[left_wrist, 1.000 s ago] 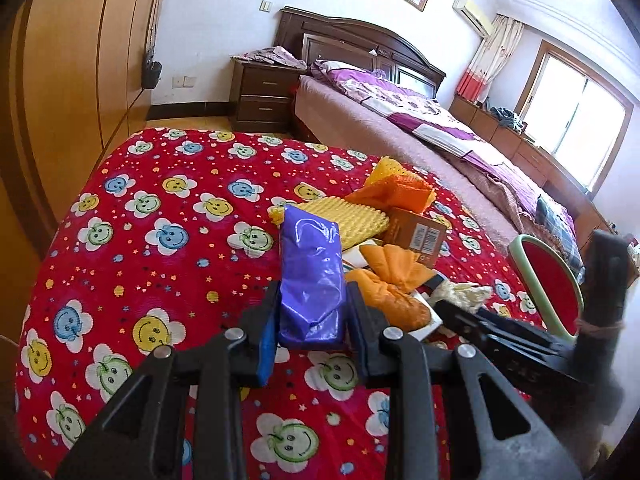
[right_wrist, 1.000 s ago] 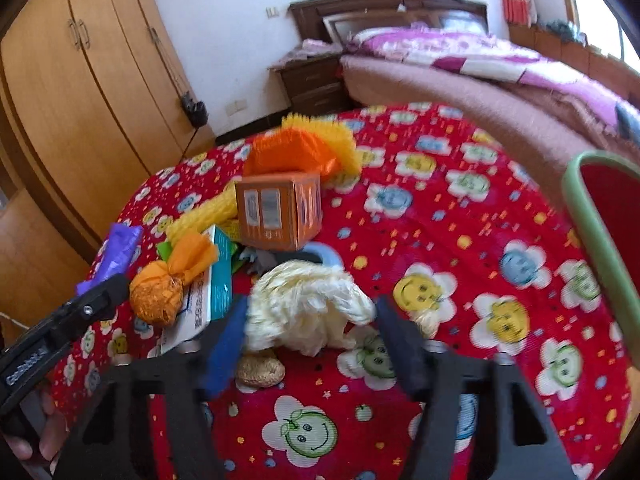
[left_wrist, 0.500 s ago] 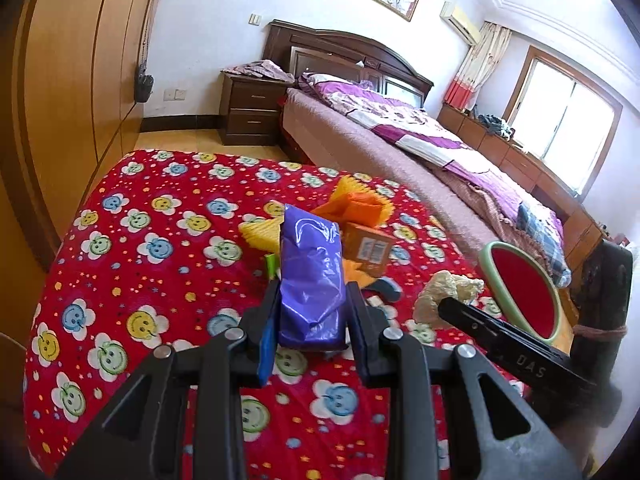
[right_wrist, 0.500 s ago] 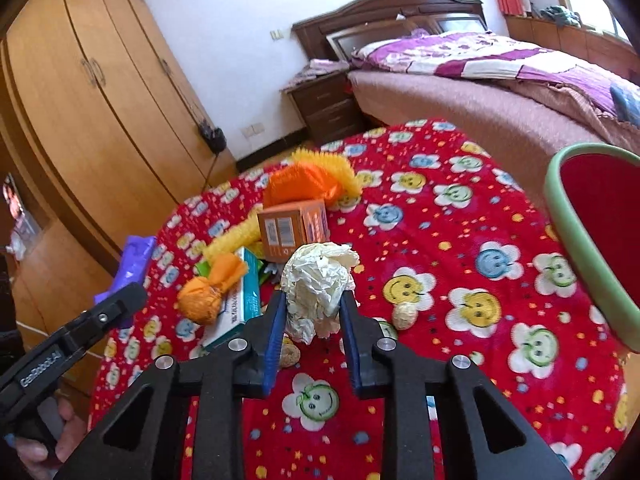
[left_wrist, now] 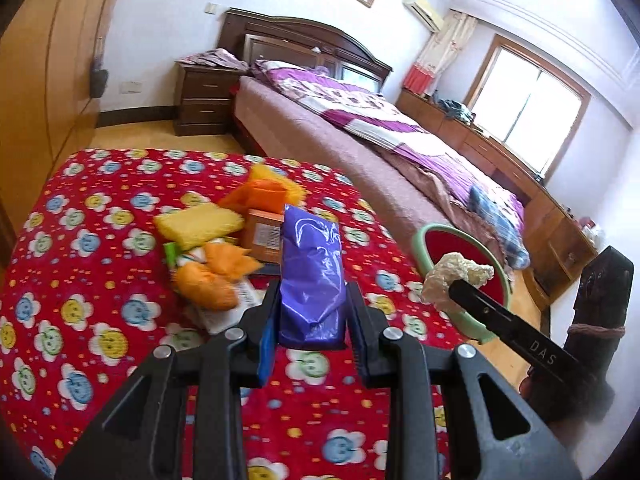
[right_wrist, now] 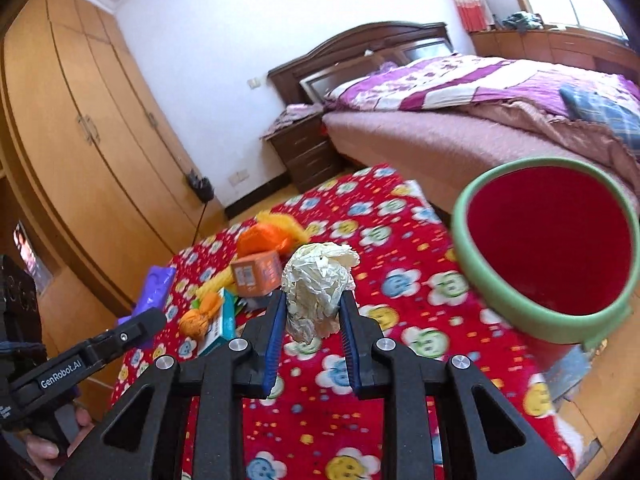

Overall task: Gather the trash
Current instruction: 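Carry the purple wrapper and white paper over the red bucket with both tools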

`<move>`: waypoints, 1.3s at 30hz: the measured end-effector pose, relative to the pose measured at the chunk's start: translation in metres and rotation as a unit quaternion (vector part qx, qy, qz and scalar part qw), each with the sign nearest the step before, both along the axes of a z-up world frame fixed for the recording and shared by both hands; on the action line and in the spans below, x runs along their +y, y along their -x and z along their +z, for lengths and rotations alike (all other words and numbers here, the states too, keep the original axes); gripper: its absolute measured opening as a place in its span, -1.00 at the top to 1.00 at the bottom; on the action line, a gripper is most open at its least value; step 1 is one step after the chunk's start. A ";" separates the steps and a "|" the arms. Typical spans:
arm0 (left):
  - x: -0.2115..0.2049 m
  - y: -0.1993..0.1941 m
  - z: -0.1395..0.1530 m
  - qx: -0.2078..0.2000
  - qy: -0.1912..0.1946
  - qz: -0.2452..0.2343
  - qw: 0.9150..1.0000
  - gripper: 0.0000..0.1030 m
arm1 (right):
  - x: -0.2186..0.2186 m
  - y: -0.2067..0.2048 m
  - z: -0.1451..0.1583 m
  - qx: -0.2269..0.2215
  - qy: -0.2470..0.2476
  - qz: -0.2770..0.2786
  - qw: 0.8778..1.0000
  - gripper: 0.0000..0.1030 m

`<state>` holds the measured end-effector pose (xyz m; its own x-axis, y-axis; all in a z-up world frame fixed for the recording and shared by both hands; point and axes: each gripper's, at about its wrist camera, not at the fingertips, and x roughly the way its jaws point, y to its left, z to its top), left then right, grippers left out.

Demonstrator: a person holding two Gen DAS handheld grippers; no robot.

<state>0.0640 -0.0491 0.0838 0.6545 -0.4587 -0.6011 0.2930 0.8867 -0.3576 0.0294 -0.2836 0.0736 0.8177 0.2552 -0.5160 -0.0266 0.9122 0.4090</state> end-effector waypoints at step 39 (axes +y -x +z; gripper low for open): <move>-0.213 -0.052 -0.037 0.016 -0.055 -0.171 0.984 0.40 | -0.174 0.015 -0.050 0.023 -0.043 -0.161 0.986 0.48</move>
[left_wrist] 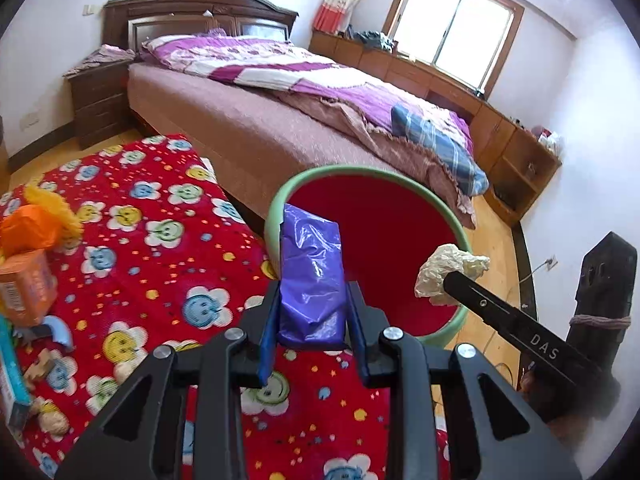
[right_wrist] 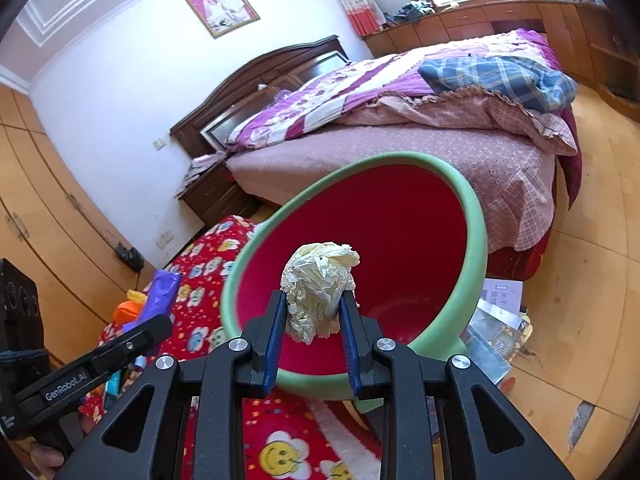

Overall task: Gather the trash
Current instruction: 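Carry the purple wrapper and white paper over the red bucket with both tools, then open both tools to drop the wrapper and paper into the bucket, then move both open tools back toward the items on the bedspread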

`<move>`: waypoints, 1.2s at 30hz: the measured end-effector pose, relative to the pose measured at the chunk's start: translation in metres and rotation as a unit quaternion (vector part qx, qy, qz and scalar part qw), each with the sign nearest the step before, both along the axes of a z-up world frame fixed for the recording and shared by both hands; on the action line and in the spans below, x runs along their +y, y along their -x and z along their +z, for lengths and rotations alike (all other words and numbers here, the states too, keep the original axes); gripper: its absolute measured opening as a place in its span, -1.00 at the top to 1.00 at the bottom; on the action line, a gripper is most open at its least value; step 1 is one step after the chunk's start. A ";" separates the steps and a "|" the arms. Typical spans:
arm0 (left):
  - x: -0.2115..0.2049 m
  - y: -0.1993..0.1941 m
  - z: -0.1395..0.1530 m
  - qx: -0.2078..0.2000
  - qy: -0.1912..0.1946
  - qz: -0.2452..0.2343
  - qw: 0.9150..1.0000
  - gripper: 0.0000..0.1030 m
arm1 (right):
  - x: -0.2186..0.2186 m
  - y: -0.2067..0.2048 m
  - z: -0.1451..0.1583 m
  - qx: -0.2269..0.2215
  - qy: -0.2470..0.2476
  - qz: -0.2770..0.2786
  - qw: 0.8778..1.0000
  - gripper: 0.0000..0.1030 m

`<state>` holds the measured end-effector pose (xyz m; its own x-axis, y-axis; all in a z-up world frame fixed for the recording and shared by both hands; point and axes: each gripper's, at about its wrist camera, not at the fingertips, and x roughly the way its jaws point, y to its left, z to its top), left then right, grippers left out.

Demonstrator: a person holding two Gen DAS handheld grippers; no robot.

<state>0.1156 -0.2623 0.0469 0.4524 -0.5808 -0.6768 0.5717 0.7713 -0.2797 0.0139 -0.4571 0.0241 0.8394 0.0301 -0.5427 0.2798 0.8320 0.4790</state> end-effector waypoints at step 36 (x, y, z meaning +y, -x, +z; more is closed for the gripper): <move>0.028 0.018 0.013 -0.010 0.010 0.013 1.000 0.13 | 0.005 0.019 0.013 -0.018 -0.013 -0.014 1.000 -0.12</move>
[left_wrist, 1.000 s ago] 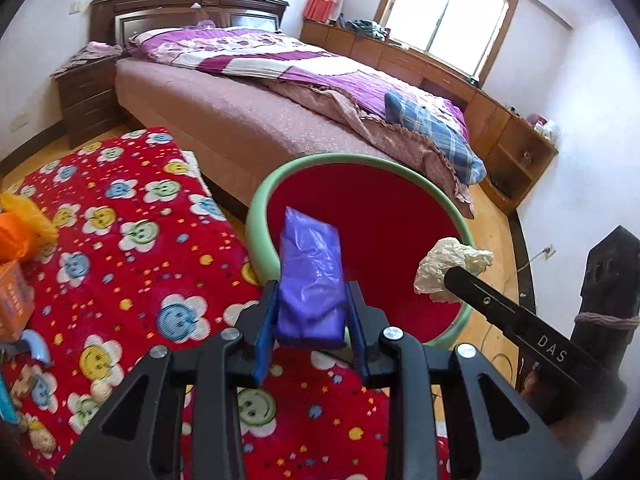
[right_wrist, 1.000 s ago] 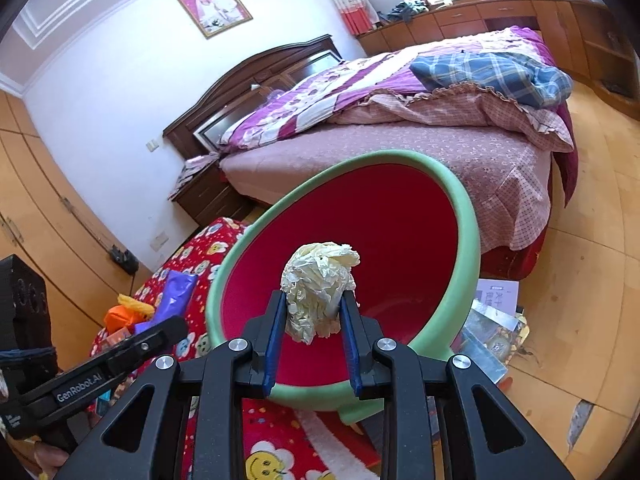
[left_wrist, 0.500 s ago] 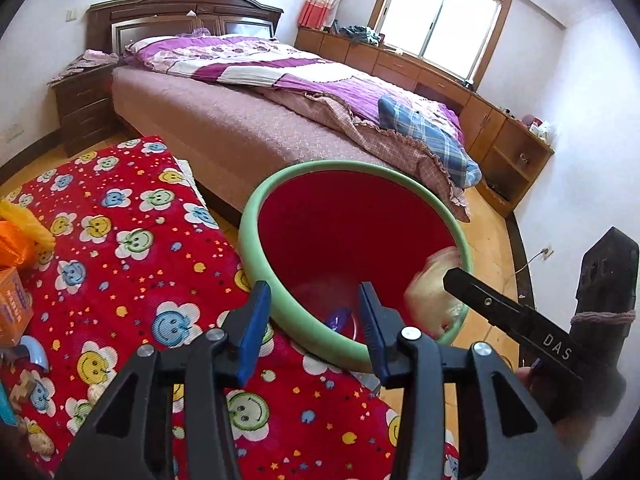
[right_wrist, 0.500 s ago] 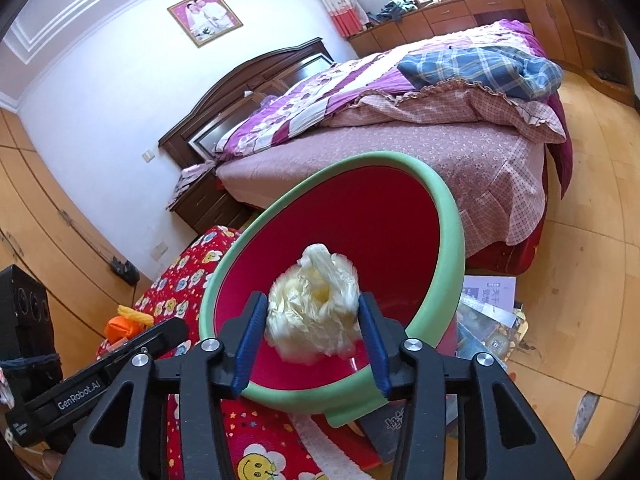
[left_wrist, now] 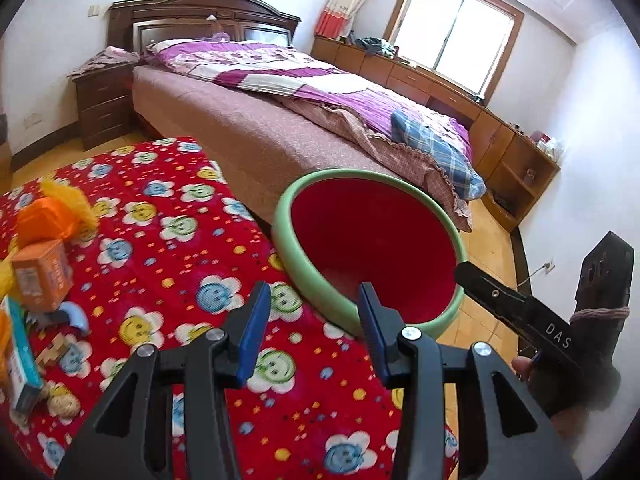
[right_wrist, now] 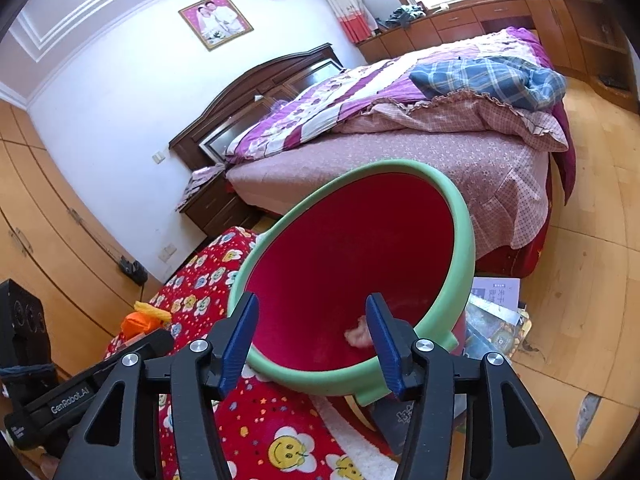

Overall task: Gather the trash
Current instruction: 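Move both open tools back toward the items on the bedspread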

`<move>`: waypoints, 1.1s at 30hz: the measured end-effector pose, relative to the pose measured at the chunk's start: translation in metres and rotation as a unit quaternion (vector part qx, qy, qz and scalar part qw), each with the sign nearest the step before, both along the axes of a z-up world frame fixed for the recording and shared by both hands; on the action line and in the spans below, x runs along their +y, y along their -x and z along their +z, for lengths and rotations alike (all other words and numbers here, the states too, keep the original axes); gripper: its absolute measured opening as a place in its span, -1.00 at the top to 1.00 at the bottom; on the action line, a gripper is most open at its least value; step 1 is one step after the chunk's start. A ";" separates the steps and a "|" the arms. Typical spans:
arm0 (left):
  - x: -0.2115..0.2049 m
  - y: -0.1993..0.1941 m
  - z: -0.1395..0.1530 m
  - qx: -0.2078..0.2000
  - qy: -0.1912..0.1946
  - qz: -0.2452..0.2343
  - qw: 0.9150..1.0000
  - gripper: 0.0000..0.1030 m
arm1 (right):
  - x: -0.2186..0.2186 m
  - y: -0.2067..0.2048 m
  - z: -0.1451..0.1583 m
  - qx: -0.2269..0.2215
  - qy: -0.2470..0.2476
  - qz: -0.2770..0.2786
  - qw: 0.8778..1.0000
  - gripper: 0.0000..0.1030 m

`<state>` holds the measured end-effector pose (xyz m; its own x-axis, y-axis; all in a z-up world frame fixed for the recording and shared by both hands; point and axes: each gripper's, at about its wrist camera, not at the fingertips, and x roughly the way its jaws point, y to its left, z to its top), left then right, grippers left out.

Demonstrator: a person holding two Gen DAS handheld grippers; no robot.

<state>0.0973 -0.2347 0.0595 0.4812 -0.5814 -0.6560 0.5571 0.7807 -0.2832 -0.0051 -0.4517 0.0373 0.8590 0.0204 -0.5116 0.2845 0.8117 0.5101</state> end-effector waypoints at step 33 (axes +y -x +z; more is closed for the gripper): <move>0.158 0.011 0.018 -0.022 -0.013 0.178 0.984 0.10 | 0.098 -0.012 0.013 0.023 0.032 0.090 0.995 -0.30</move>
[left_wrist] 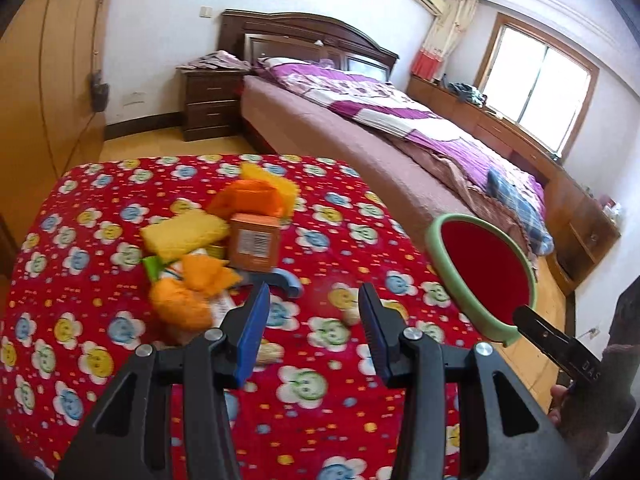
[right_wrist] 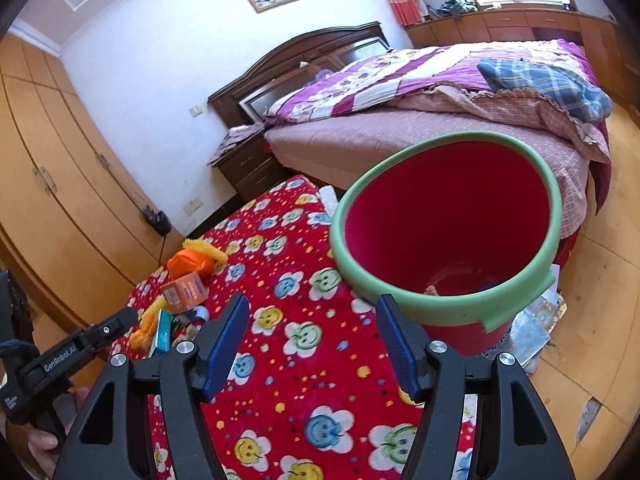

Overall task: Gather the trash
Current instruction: 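Move both open tools back toward the items on the bedspread, then grasp the orange mesh bag with the left tool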

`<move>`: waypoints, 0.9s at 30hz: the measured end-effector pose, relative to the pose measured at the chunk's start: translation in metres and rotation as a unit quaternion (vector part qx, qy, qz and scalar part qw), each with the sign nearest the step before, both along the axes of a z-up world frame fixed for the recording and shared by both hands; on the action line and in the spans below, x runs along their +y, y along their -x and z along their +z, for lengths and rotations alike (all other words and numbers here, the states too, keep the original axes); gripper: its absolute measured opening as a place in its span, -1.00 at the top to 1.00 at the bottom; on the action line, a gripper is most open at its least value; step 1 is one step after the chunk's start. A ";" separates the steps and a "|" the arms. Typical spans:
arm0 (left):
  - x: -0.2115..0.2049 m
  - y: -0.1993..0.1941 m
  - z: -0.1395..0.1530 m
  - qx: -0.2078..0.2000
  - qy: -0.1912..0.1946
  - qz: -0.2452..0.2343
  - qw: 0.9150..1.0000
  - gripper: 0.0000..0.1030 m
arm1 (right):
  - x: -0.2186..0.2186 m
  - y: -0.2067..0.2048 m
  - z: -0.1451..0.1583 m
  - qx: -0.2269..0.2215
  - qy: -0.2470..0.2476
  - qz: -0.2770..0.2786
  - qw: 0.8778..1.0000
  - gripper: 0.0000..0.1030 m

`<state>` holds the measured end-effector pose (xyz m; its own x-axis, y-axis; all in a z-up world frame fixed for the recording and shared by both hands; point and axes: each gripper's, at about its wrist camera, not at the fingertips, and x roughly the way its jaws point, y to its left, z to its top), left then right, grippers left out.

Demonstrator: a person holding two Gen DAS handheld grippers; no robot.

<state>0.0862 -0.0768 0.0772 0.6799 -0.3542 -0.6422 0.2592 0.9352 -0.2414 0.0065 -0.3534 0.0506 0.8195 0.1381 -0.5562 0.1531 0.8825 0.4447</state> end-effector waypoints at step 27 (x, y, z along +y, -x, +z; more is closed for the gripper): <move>0.059 -0.037 -0.039 0.039 -0.011 0.072 0.997 -0.01 | 0.030 -0.017 -0.016 0.036 0.013 0.019 0.999 -0.31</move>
<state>0.1233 -0.0176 0.0379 0.6698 -0.2420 -0.7020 0.1026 0.9665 -0.2353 0.0231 -0.3232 0.0348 0.7713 0.1534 -0.6177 0.1506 0.8990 0.4113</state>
